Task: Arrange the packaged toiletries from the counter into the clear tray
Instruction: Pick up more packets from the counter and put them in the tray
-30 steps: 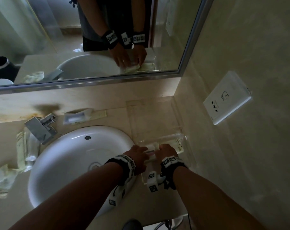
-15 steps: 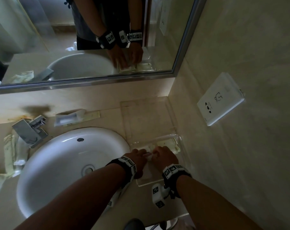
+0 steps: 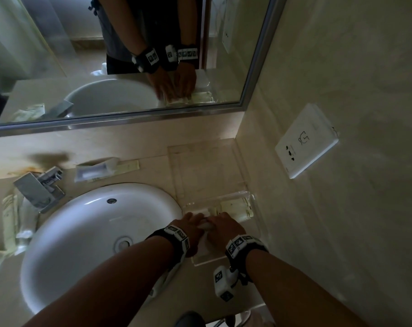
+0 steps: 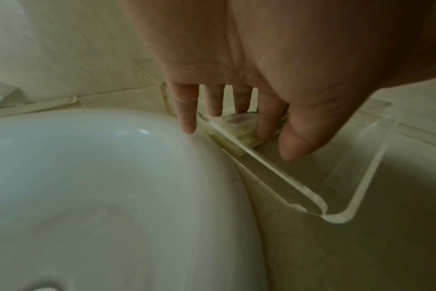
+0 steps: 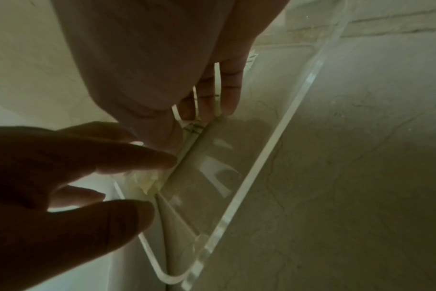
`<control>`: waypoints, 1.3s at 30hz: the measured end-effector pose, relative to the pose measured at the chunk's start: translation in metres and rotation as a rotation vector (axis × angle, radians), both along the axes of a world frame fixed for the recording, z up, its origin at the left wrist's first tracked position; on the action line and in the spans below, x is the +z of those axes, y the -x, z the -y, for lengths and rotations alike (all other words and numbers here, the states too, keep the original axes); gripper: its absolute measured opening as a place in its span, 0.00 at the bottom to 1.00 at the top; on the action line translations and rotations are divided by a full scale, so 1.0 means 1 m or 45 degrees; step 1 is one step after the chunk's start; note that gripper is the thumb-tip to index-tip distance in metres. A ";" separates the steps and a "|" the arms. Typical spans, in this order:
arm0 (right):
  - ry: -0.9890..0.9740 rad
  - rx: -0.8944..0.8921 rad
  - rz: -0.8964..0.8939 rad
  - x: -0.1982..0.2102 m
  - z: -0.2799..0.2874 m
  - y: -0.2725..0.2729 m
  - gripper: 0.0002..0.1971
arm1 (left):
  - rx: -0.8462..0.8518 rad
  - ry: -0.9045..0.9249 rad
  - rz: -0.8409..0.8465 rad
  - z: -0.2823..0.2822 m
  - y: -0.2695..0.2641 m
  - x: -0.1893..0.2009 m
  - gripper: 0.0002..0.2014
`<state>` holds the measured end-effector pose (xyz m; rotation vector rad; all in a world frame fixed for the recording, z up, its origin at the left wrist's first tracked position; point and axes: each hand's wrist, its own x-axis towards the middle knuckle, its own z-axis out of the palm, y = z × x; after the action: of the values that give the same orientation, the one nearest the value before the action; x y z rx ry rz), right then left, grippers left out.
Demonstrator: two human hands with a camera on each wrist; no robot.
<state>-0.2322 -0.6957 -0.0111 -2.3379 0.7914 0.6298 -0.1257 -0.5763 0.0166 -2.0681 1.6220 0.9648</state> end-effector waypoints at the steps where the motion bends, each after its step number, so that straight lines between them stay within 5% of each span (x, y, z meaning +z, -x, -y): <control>1: 0.002 -0.005 0.003 0.003 0.000 0.000 0.24 | -0.007 0.016 0.001 -0.001 -0.001 0.000 0.35; 10: 0.088 -0.113 0.077 0.021 -0.001 -0.001 0.22 | 0.080 0.060 -0.037 -0.019 -0.013 0.017 0.30; 20: 0.102 0.123 0.117 0.052 -0.044 -0.051 0.22 | 0.593 0.291 -0.005 -0.089 -0.049 0.052 0.25; 39: 0.085 0.867 0.159 0.068 -0.321 -0.197 0.12 | 1.307 0.317 0.047 -0.386 -0.120 0.040 0.20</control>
<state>-0.0356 -0.3750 0.0573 -2.6711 -0.0662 0.7224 -0.0059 -0.1900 0.0562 -3.1288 0.5821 0.9913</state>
